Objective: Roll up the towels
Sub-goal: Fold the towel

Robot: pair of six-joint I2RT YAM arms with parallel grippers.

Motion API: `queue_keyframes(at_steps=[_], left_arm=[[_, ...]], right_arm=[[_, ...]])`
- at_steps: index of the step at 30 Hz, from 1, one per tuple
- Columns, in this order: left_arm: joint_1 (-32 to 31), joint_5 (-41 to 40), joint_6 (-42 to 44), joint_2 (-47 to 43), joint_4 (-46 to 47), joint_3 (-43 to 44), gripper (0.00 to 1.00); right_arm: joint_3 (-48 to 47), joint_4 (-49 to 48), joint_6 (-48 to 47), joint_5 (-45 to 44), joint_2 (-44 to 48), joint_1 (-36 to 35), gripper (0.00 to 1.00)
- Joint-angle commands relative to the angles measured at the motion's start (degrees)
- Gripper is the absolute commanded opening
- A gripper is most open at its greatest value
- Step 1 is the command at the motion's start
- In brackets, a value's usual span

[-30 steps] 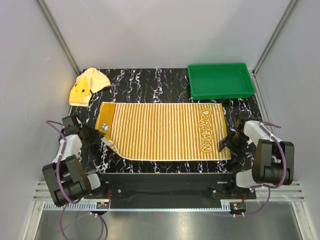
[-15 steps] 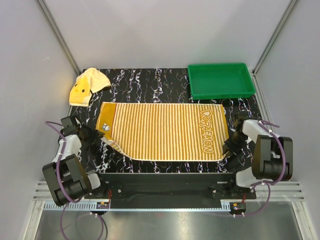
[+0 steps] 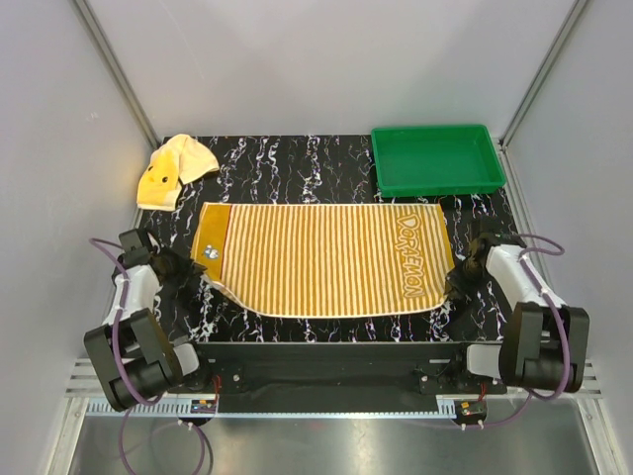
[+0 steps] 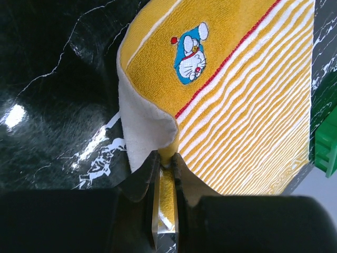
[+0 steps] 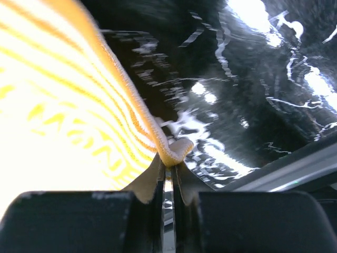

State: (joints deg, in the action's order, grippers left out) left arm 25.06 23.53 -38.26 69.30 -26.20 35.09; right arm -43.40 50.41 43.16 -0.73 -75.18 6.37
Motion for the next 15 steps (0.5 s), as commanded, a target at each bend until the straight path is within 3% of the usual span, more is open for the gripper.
queue_keyframes(at_steps=[1, 8, 15], left_arm=[[0.3, -1.7, 3.5, -4.3, -4.5, 4.3, 0.00], [0.3, -4.3, 4.9, -8.9, -11.2, 7.5, 0.00], [0.3, -5.0, 4.1, -5.6, -11.9, 12.2, 0.00]], right_arm=[[-3.7, 0.5, -0.4, 1.9, 5.2, -0.1, 0.10], [-6.3, -1.6, -2.2, 5.4, 7.2, -0.1, 0.11], [-14.1, -4.4, -4.8, 6.1, 2.2, -0.1, 0.09]])
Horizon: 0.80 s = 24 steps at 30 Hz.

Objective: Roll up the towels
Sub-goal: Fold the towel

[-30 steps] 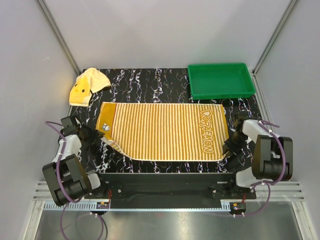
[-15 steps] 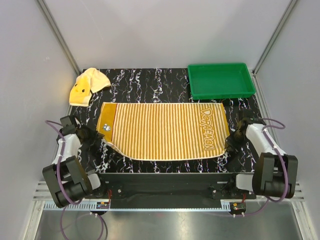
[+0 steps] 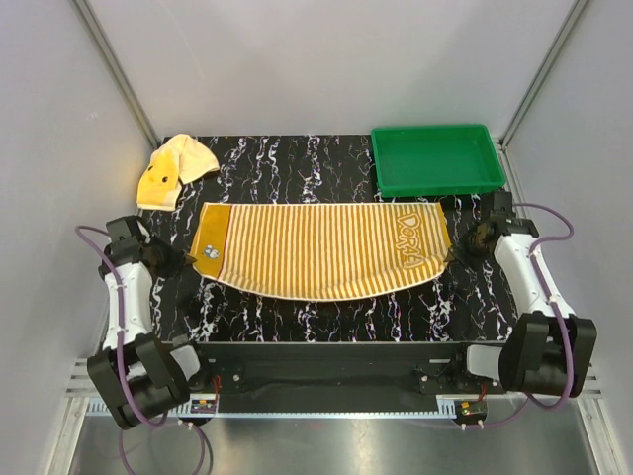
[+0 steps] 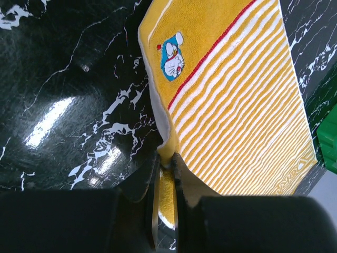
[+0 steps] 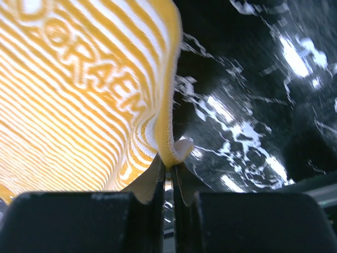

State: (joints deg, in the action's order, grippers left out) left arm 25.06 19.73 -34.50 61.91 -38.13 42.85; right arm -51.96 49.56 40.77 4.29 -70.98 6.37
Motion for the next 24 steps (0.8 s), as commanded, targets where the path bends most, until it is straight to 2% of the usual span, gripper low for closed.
queue_keyframes(at_steps=[1, 7, 14, 24], left_arm=[[0.3, -1.2, 0.3, 2.6, 0.2, 6.1, 0.00], [-0.7, -2.8, -1.9, 10.1, 1.9, 12.0, 0.00], [-6.4, -7.2, -4.3, 22.4, 2.9, 20.7, 0.00], [-9.5, -8.7, -6.7, 36.5, 1.6, 34.2, 0.00]], right_arm=[[-6.7, -3.8, -2.6, 1.0, -2.9, -0.1, 0.09], [-15.2, -6.3, -3.5, 2.9, -13.4, -0.1, 0.05], [-21.8, -9.9, -2.5, 6.3, -22.7, -0.1, 0.00], [-33.9, -8.1, -4.5, 6.3, -36.0, -0.2, 0.00]])
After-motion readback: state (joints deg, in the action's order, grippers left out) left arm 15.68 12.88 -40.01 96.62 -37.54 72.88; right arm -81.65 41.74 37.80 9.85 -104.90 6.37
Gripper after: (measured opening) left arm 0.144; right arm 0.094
